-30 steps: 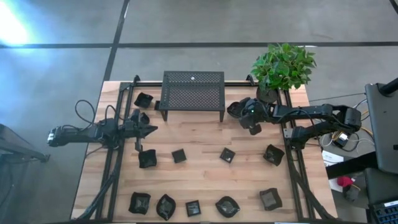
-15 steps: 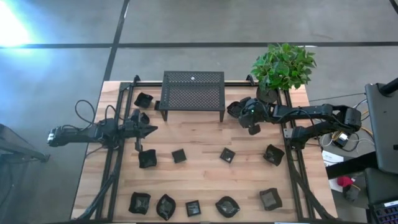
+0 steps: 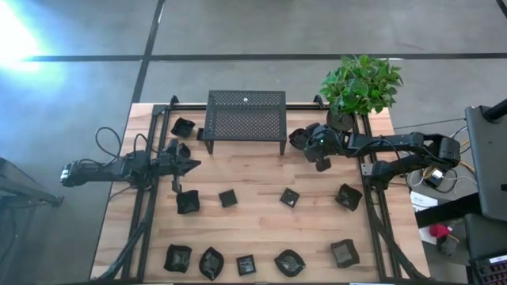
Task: Pick & Place Mini shaped plates
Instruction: Stack the black leaf shaped plate on top of the other black leaf shaped plate
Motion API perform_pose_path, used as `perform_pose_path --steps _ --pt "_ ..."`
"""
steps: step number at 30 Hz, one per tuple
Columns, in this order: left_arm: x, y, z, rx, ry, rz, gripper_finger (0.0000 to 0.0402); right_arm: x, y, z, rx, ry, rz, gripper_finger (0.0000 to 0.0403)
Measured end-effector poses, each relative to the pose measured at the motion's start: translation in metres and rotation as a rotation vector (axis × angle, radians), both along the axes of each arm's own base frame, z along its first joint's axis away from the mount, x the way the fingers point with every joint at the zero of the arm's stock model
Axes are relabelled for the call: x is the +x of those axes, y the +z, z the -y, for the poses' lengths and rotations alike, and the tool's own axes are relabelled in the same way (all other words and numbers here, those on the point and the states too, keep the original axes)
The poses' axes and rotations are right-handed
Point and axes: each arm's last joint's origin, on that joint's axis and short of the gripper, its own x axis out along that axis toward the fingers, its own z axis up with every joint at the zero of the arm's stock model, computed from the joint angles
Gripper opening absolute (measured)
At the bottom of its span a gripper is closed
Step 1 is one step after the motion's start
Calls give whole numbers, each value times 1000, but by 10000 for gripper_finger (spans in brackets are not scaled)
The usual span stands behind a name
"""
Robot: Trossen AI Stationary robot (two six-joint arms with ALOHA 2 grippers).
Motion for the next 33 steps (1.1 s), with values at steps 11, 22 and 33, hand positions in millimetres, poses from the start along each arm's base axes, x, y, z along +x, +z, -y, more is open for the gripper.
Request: perform_pose_path --steps 11,22,33 --pt "0 0 0 -1 -1 0 0 0 0 0 11 -16 11 9" --pt "0 0 0 -1 0 0 0 0 0 0 24 -33 17 9" --pt "0 0 0 2 -1 0 0 -3 -3 -2 -26 70 -79 8"
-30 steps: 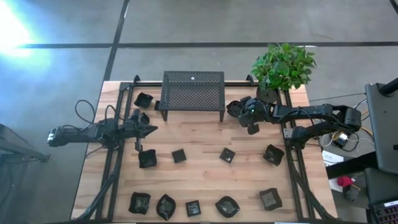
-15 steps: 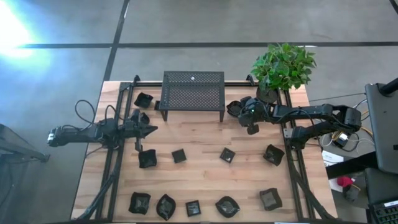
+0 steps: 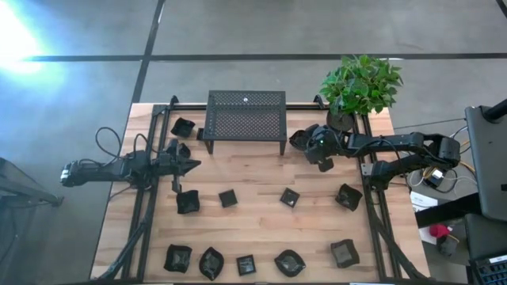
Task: Pick & Place Mini shaped plates
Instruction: Stack the black leaf shaped plate on top of the other black leaf shaped plate
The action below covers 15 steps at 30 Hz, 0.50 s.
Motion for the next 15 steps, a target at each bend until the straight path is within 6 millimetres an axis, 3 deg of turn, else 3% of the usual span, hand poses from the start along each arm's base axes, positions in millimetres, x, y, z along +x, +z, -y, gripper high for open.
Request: perform_pose_path --steps 15 --pt "0 0 0 0 0 0 0 -2 -2 -1 -85 159 -99 8"
